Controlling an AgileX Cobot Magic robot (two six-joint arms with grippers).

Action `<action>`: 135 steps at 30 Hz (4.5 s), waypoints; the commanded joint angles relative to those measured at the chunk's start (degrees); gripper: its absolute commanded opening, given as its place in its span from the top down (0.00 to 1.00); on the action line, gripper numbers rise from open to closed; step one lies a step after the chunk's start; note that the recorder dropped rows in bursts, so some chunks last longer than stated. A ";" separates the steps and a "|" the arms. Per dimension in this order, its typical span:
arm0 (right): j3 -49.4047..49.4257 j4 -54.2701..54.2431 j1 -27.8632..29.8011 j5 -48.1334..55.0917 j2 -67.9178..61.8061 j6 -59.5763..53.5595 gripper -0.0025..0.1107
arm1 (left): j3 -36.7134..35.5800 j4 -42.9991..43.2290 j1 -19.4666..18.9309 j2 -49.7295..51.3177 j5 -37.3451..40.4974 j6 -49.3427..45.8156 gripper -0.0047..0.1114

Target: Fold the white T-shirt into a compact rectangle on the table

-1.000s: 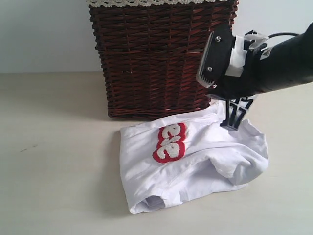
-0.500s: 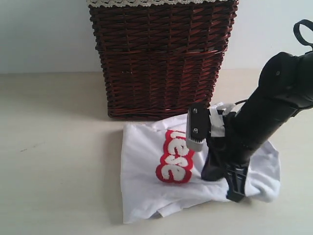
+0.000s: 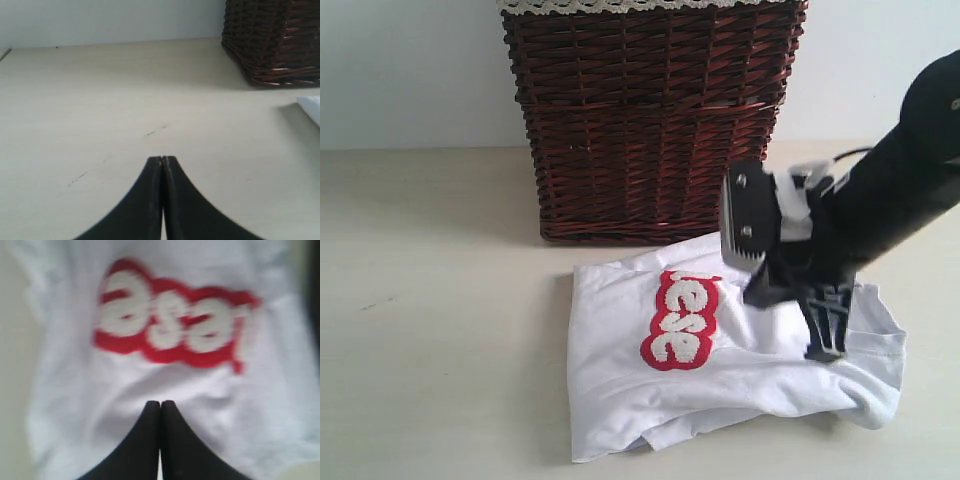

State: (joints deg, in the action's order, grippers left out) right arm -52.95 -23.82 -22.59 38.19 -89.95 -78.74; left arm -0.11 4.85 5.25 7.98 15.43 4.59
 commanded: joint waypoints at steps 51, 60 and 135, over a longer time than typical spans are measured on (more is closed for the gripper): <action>0.01 -0.16 3.29 -35.08 -14.37 12.38 0.52 | 0.11 0.08 -0.13 -0.29 -0.14 0.11 0.96; 0.01 0.45 3.29 -11.81 -8.25 13.92 0.62 | 0.11 0.08 -0.13 -0.29 -0.14 0.11 0.96; 0.01 10.93 6.27 -14.74 -1.32 23.97 0.54 | 0.11 0.08 -0.13 -0.29 -0.14 0.11 0.96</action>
State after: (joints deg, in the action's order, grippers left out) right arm -52.92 -10.91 -16.52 25.56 -94.28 -54.87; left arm -0.11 4.85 5.25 7.98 15.43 4.59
